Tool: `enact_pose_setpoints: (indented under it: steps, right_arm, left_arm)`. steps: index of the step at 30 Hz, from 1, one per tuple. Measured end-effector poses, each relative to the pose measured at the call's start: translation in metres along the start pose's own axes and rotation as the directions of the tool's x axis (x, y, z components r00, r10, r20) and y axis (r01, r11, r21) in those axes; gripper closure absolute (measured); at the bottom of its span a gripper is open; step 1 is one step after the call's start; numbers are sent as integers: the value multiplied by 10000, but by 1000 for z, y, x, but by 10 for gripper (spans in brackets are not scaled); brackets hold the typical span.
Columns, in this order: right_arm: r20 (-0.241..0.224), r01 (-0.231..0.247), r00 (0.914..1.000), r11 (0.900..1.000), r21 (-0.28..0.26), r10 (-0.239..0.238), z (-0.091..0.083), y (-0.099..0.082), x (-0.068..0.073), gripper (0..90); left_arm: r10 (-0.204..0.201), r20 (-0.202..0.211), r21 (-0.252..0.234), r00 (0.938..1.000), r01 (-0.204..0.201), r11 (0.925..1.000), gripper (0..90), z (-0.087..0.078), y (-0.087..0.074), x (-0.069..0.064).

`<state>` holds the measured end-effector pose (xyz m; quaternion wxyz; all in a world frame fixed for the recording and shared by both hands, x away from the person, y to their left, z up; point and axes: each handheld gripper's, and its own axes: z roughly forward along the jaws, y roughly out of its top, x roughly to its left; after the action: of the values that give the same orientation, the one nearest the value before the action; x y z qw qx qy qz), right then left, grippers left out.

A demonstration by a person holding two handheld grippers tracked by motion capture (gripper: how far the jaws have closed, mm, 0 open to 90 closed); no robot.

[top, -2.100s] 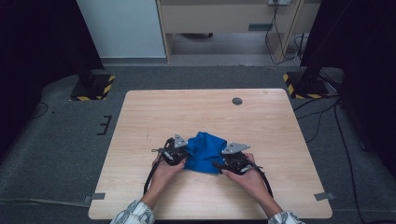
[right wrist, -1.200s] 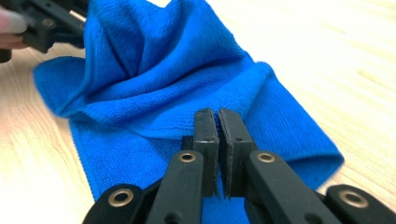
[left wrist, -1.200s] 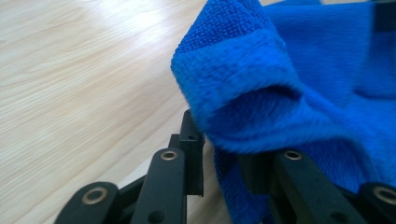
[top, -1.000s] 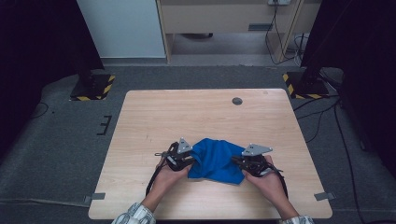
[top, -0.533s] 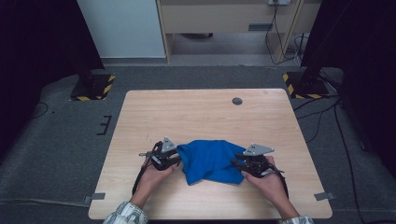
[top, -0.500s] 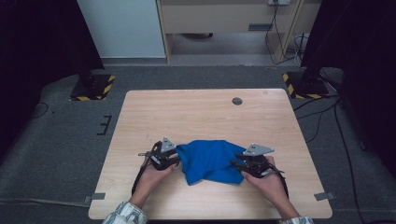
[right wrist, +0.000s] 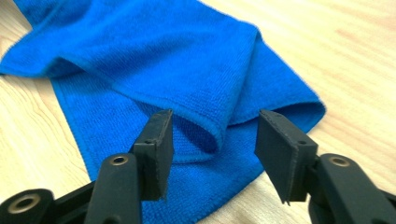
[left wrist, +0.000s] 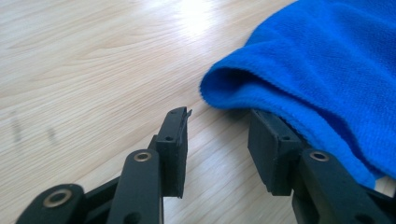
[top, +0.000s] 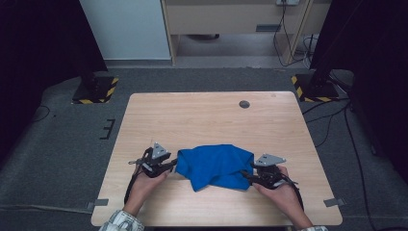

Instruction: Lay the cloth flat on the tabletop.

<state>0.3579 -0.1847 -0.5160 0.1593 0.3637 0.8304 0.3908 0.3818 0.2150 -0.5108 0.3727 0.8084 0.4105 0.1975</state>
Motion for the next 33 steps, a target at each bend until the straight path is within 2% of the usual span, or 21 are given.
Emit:
enact_pose_setpoints:
  steps: [3,4,6,9,10,11,12,13,14,15,17,25,26,27,28,31,33]
  right_arm:
    - [-106,27,9999,9998,171,-26,4,-1,0,486]
    - [-125,26,9999,9999,127,-24,7,-1,0,470]
    - [-84,80,9999,9998,173,-79,8,0,2,482]
    - [0,92,10000,9996,257,-92,11,0,2,521]
    - [-30,165,9999,9994,298,-164,13,1,3,649]
    - [-30,165,9999,9994,298,-164,13,1,3,649]
    - [-247,242,9994,9995,224,-236,13,3,3,748]
    - [-247,242,9994,9995,224,-236,13,3,3,748]
    - [-260,289,9992,9996,-25,-290,11,6,3,827]
    - [-260,289,9992,9996,-25,-290,11,6,3,827]
    - [-281,259,9992,9991,-328,-268,9,11,2,862]
    - [-160,158,9997,9971,-741,-170,11,23,-2,865]
    - [-86,121,9999,9963,-857,-129,13,29,-5,865]
    - [-86,121,9999,9963,-857,-129,13,29,-5,865]
    - [-67,21,10000,9958,-911,-28,16,33,-9,864]
    - [2,34,10000,9960,-888,-34,19,36,-11,863]
    - [89,-38,10000,9971,-764,45,25,37,-16,862]
  left_arm:
    - [-107,-96,-70,9999,106,9999,572,-3,-1,3]
    - [-307,-186,-215,9994,303,9993,574,-5,-1,5]
    - [-393,-214,-311,9990,387,9988,570,-6,0,5]
    - [-313,-94,-502,9995,308,9983,558,-6,2,1]
    - [-157,30,-566,9999,158,9983,554,-4,4,-4]
    - [-157,30,-566,9999,158,9983,550,-4,4,-4]
    - [46,147,-607,9999,-37,9981,545,-2,6,-9]
    - [46,147,-607,9999,-37,9981,540,-2,6,-9]
    - [174,352,-702,9992,-148,9974,529,-1,8,-14]
    - [174,352,-702,9992,-148,9974,520,-1,8,-14]
    - [353,619,-756,9975,-306,9967,506,0,8,-22]
    - [792,1069,-725,9911,-717,9948,452,6,10,-39]
    - [916,1225,-773,9882,-825,9936,447,6,10,-43]
    - [916,1225,-773,9882,-825,9936,439,6,10,-43]
    - [1096,1363,-785,9846,-995,9919,426,7,11,-47]
    - [1140,1531,-760,9816,-1033,9917,386,9,12,-52]
    - [1317,1625,-569,9779,-1239,9907,352,14,12,-59]
